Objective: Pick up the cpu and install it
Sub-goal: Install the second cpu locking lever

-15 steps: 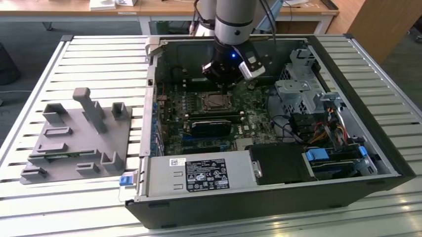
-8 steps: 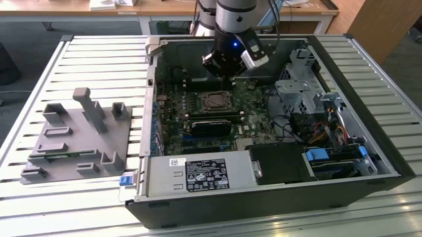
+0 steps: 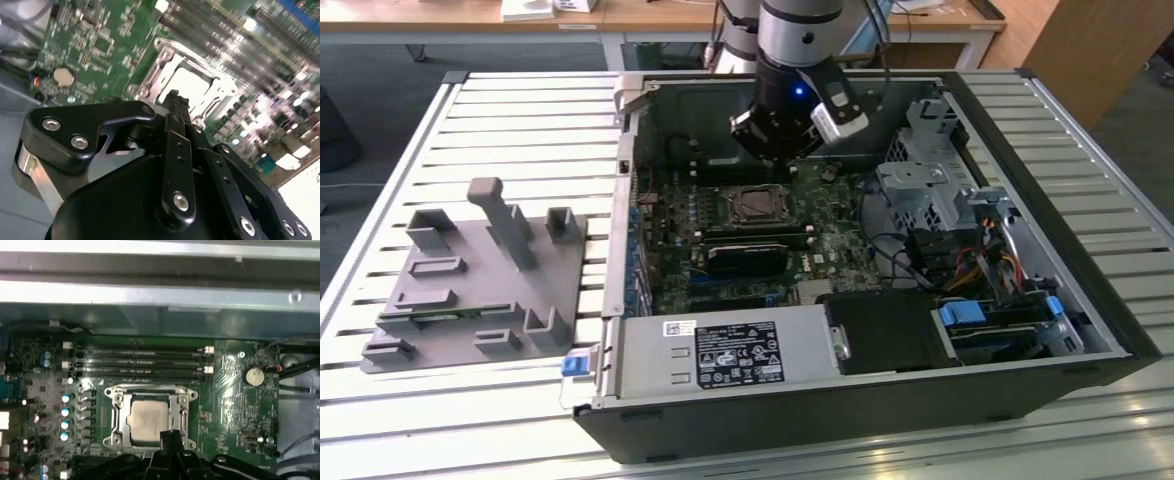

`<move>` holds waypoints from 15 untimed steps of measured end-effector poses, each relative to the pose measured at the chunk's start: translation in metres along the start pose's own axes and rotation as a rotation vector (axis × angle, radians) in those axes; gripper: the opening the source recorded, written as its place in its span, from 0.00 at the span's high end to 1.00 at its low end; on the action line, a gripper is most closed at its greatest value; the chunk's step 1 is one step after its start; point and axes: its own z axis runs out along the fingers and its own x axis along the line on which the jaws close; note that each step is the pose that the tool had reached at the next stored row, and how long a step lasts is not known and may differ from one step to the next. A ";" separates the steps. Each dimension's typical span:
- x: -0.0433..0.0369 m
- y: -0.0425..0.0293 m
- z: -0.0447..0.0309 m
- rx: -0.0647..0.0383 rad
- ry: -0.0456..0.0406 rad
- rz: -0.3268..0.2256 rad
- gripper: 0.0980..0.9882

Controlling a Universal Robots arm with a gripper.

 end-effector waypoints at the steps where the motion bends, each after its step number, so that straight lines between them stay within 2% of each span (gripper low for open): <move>1: 0.0000 -0.0040 0.0002 -0.001 -0.0001 0.000 0.99; 2: 0.0002 -0.0059 0.0004 -0.011 -0.0004 0.000 0.99; 6: 0.0003 -0.0096 0.0003 -0.083 -0.0013 0.000 0.99; 7: 0.0004 -0.0112 0.0003 -0.096 -0.0014 0.000 0.99; 8: 0.0006 -0.0140 0.0005 -0.099 -0.0014 0.000 0.99; 13: 0.0033 -0.0351 0.0047 -0.100 -0.0014 0.000 0.99; 15: 0.0054 -0.0395 0.0074 -0.101 -0.0015 0.001 0.99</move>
